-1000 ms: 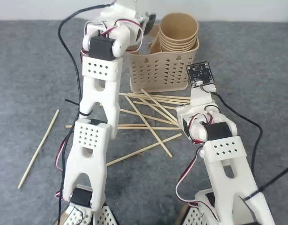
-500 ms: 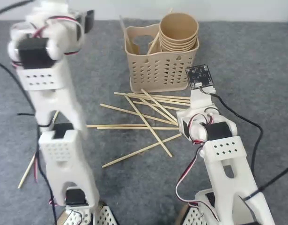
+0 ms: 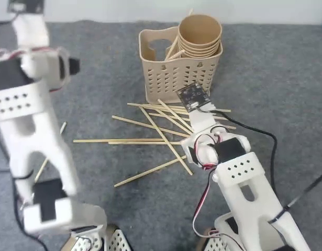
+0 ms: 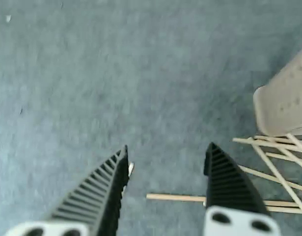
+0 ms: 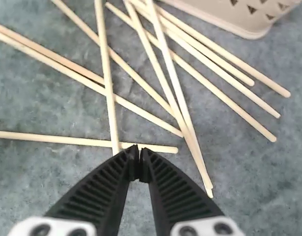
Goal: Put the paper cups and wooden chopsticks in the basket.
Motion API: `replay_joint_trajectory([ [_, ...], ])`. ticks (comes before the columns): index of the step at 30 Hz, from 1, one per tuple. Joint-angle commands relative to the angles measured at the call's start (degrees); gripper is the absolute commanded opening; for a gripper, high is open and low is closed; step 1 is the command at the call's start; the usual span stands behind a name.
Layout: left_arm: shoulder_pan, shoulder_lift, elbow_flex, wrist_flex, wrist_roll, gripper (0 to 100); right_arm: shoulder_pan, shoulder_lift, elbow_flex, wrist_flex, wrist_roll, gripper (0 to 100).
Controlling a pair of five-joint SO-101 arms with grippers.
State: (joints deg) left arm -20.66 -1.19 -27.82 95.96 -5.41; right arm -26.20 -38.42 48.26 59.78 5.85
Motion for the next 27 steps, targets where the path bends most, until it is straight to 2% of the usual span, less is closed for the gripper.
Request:
replay_joint_trajectory([
  [1, -6.51, -10.9, 22.11, -9.41, -6.33, 24, -0.48, 0.04, -1.93, 0.13, 1.14, 1.0],
  [8, -14.77, -23.91, 58.68, -27.6, -18.73, 24, -0.66, 0.22, -1.93, 0.04, 1.05, 1.3],
  [12, -18.37, -27.96, 71.52, -34.73, -24.62, 24, -5.32, 0.31, -0.97, -0.13, 1.05, 9.8],
  [20, -21.98, -19.08, 74.24, -40.97, -26.29, 24, -7.16, 0.75, 0.97, -2.95, 0.79, 10.6],
  [23, -22.15, -12.75, 72.13, -44.31, -27.69, 24, -7.16, 3.38, 0.97, -4.62, 0.7, 10.6],
  [27, -23.21, -3.69, 66.77, -44.4, -31.65, 24, -7.16, 7.16, 0.7, -6.99, 0.7, 10.5],
])
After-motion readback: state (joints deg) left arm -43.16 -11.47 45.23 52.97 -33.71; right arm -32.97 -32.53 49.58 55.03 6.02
